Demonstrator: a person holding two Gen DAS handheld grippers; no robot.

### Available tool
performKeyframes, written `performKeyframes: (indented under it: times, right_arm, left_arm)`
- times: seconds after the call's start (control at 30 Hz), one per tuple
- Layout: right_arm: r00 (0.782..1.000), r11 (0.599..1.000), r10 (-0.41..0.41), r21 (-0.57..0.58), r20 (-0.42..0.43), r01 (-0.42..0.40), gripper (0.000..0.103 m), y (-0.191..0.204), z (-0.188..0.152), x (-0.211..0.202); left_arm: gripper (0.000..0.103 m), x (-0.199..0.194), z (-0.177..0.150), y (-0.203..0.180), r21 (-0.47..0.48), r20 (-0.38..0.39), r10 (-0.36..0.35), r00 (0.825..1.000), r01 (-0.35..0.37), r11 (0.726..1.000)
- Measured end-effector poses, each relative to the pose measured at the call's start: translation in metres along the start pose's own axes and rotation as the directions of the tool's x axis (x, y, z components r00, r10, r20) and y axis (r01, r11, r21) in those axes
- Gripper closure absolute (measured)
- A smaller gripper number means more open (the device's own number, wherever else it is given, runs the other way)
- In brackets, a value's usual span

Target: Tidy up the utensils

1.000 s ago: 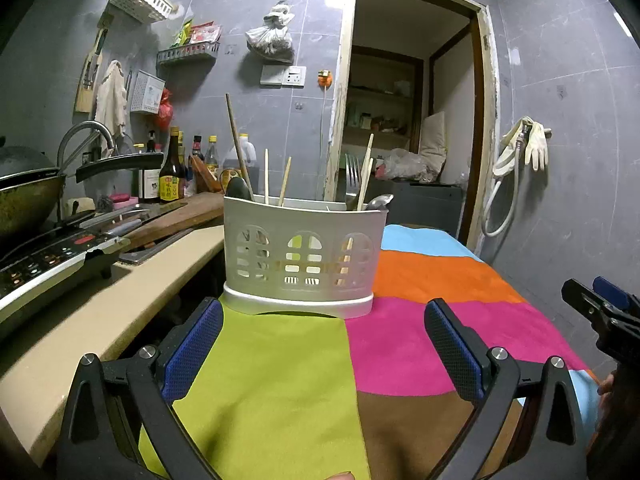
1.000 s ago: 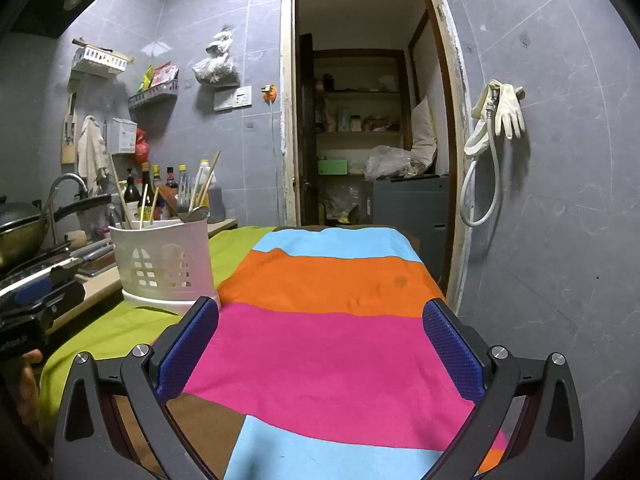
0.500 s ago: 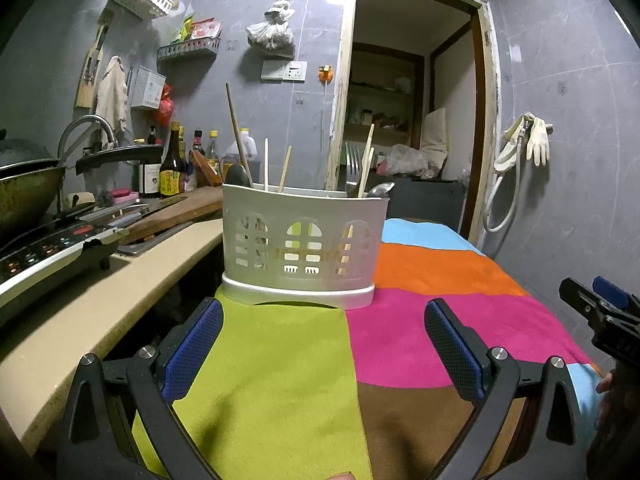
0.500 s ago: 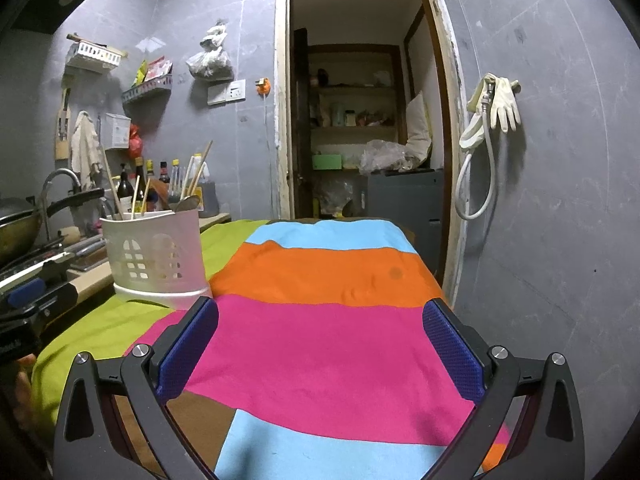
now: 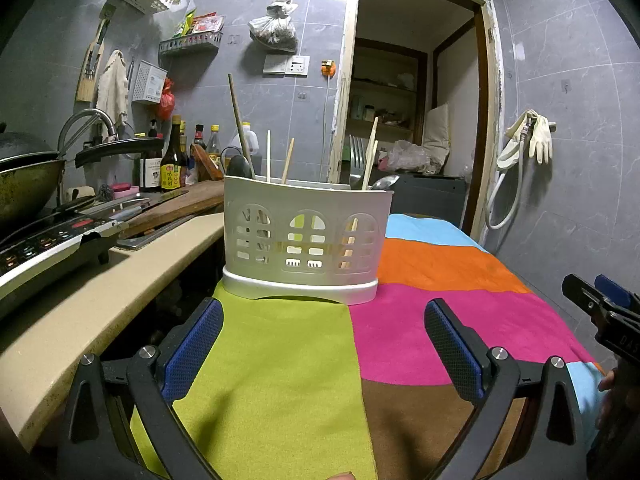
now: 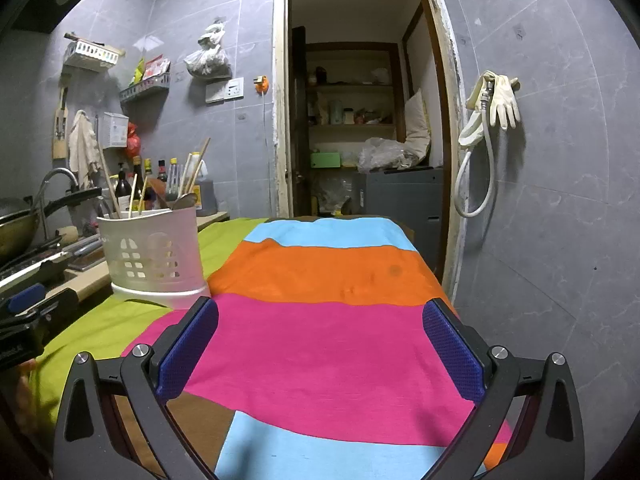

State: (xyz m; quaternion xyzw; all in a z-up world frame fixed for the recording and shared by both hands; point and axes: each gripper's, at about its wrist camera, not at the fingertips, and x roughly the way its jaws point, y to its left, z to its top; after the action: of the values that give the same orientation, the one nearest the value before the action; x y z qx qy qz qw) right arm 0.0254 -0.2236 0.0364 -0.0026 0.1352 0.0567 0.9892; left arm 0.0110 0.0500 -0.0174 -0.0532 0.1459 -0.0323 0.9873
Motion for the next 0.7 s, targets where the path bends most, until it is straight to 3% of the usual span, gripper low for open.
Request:
performKeyframes:
  times: [0.7]
  right_arm:
    - [1.000,1.000,0.003,0.002,-0.003,-0.003,0.000,-0.0007,0.0003,-0.0004]
  left_arm:
    - [0.004,-0.0005,-0.0025,0.0013,-0.005,-0.003,-0.002,1.000,0.002,1.000]
